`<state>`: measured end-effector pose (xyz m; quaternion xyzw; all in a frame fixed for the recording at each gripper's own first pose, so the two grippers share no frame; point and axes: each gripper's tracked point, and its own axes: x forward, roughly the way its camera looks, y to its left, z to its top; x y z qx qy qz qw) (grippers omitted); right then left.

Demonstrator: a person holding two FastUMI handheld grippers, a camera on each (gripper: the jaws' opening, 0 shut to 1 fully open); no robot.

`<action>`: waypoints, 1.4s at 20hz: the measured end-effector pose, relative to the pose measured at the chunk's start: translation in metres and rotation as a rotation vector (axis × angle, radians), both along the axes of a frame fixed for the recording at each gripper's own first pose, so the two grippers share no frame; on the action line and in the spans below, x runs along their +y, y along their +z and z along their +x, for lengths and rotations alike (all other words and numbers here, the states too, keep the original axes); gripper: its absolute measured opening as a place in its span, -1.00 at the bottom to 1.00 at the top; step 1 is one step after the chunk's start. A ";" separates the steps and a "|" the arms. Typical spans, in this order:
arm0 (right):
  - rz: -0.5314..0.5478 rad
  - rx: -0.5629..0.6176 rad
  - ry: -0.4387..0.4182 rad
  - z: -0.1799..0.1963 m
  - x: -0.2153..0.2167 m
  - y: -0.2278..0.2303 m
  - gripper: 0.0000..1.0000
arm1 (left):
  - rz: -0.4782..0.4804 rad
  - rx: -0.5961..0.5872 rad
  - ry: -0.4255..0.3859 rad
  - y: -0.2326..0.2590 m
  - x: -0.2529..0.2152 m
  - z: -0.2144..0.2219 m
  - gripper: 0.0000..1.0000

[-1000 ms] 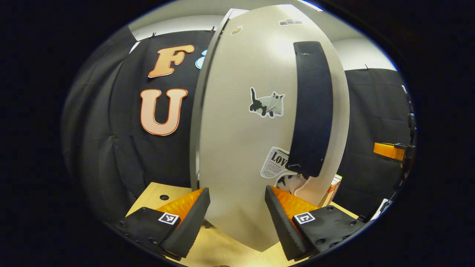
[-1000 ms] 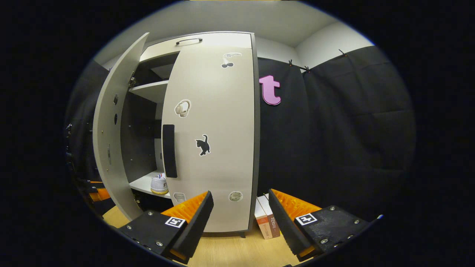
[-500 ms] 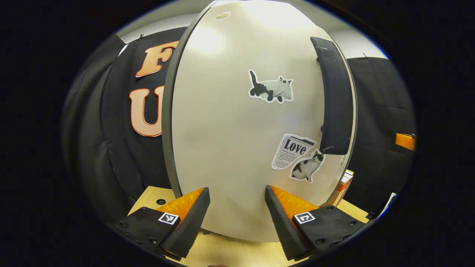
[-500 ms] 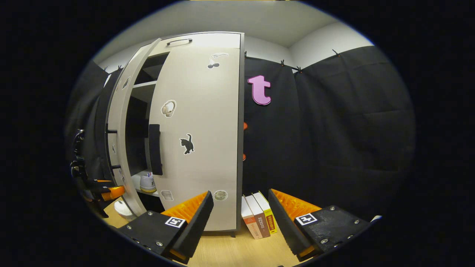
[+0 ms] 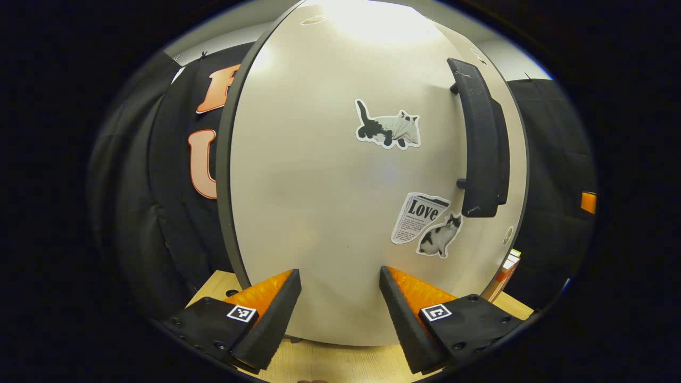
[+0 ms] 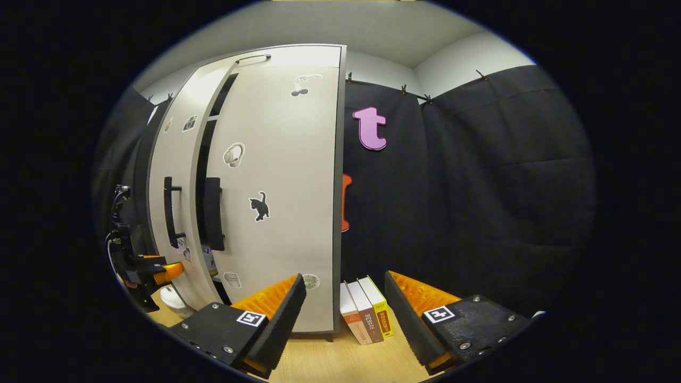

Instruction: Grab one shoe with the right hand and put it into the shoe cabinet, grab the other shoe with the left hand and put it into the shoe cabinet; then close the right door with the right hand and the left door with the left hand.

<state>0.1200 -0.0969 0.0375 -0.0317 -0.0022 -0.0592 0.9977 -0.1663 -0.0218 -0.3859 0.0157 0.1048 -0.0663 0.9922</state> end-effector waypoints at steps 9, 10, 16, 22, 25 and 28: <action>-0.015 0.001 0.029 0.012 -0.001 0.014 0.85 | -0.017 0.021 0.059 0.007 0.002 -0.003 0.94; -0.018 -0.001 0.036 0.014 -0.001 0.019 0.85 | -0.018 0.015 0.067 0.016 0.003 -0.007 0.94; -0.043 -0.043 0.088 0.011 0.003 0.064 0.85 | -0.039 -0.098 0.037 0.124 0.012 -0.067 0.94; -0.074 -0.088 0.140 -0.005 0.008 0.104 0.85 | 0.026 -0.223 0.121 0.229 0.066 -0.143 0.89; -0.074 -0.111 0.148 -0.016 0.005 0.118 0.85 | 0.010 -0.243 0.166 0.258 0.096 -0.177 0.93; -0.090 -0.133 0.140 -0.024 0.007 0.126 0.85 | -0.009 -0.275 0.223 0.274 0.128 -0.202 0.92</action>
